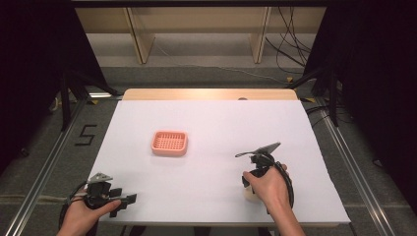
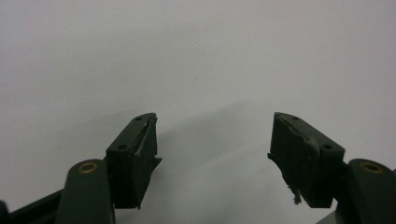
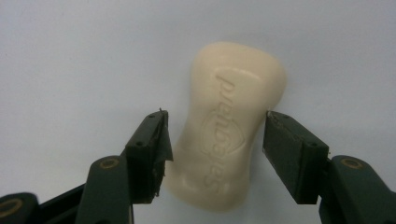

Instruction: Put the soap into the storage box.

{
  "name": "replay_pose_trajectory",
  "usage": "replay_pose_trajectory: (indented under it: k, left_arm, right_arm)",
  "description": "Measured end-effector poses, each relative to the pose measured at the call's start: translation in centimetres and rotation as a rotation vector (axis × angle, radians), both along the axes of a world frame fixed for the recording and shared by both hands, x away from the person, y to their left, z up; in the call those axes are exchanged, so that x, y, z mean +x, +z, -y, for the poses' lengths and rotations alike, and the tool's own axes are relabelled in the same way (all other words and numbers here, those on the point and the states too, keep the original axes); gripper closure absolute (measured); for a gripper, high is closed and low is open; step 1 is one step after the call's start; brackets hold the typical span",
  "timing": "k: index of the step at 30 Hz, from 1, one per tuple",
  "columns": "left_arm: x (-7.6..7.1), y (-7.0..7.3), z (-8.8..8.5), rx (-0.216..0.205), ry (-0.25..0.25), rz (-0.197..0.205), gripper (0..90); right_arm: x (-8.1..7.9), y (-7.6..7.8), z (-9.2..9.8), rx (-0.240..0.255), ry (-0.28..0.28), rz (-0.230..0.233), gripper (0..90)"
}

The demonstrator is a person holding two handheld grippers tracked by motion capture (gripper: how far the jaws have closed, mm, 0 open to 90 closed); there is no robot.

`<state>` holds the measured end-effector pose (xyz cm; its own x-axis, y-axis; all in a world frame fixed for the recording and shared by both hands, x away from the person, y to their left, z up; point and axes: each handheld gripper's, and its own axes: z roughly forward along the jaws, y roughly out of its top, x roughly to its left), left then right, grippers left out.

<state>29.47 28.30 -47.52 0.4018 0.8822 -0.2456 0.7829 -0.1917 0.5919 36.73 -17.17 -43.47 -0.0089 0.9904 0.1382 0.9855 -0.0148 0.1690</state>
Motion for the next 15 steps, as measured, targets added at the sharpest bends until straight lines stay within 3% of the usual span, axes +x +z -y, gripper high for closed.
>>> replay_pose_trajectory:
  k: [2,3,7,11,15]
  left_arm:
    - [0.0,0.0,0.0,0.0,-0.002,-0.001,31.7]
    - [0.0,0.0,0.1,-0.002,-0.001,-0.001,31.7]
    - [0.0,0.0,0.1,0.004,0.009,0.004,31.7]
    - [0.0,-0.1,0.2,0.001,0.015,0.001,31.6]
    - [0.0,-0.2,0.2,-0.006,0.02,-0.003,31.6]
  right_arm:
    - [0.1,0.1,0.0,0.011,0.021,-0.005,41.5]
    - [0.3,0.0,-0.2,-0.013,0.0,-0.011,41.4]
    - [0.5,-0.7,-0.1,-0.033,0.016,-0.015,41.7]
    - [0.4,-1.1,0.0,-0.006,0.031,0.003,42.4]
    - [0.7,-1.2,-0.2,-0.019,0.036,-0.036,44.7]
